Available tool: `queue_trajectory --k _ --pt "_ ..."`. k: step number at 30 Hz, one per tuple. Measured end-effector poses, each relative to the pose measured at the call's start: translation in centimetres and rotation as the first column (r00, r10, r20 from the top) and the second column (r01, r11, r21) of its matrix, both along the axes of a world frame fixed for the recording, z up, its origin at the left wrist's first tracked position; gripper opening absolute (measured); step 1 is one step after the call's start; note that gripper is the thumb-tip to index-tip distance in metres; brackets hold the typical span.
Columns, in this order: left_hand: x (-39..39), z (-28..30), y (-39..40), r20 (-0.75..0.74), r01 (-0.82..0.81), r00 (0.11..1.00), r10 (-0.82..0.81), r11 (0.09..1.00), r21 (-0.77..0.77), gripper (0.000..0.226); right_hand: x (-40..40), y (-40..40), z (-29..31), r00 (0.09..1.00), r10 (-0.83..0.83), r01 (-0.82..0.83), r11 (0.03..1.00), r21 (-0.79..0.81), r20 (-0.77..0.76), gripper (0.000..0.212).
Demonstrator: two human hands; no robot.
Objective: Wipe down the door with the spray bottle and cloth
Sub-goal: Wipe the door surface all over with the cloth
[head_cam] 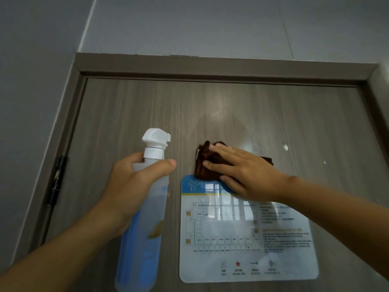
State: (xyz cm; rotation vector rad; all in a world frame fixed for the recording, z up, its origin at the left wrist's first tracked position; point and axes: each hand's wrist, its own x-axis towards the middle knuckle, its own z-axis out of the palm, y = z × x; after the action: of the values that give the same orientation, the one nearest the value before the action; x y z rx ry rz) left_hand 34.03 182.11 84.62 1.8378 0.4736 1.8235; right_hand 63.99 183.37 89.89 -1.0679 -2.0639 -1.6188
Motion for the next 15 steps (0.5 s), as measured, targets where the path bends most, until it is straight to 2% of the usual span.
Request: queue_trajectory --k 2,5,7,9,12,15 --pt "0.0 0.0 0.0 0.004 0.02 1.0 -0.02 1.0 -0.003 0.048 0.7 -0.5 0.3 0.995 -0.075 0.078 0.996 0.045 -0.063 0.055" --pt "-0.3 0.0 -0.1 -0.009 0.009 1.0 -0.009 1.0 -0.003 0.048 0.5 -0.6 2.7 0.94 -0.105 0.151 0.981 0.12 -0.324 0.059" --pt "-0.5 0.1 0.0 -0.005 -0.009 1.0 0.009 1.0 -0.007 0.044 -0.7 0.2 4.3 0.882 -0.098 0.161 0.982 0.1 -0.461 0.062" --pt "-0.6 0.2 0.2 0.004 -0.015 1.0 0.015 1.0 -0.012 0.035 -2.5 1.3 5.5 0.849 -0.071 0.123 0.99 0.066 -0.524 0.063" --pt "-0.4 0.4 0.2 0.015 0.003 1.0 -0.003 1.0 -0.025 0.033 -5.3 2.4 6.1 0.86 -0.02 0.065 0.995 0.07 -0.509 0.061" --pt "0.1 0.7 0.3 0.036 0.033 0.999 -0.031 0.999 -0.039 0.043 -6.4 2.4 4.8 0.946 -0.002 0.023 0.998 0.061 -0.323 0.06"
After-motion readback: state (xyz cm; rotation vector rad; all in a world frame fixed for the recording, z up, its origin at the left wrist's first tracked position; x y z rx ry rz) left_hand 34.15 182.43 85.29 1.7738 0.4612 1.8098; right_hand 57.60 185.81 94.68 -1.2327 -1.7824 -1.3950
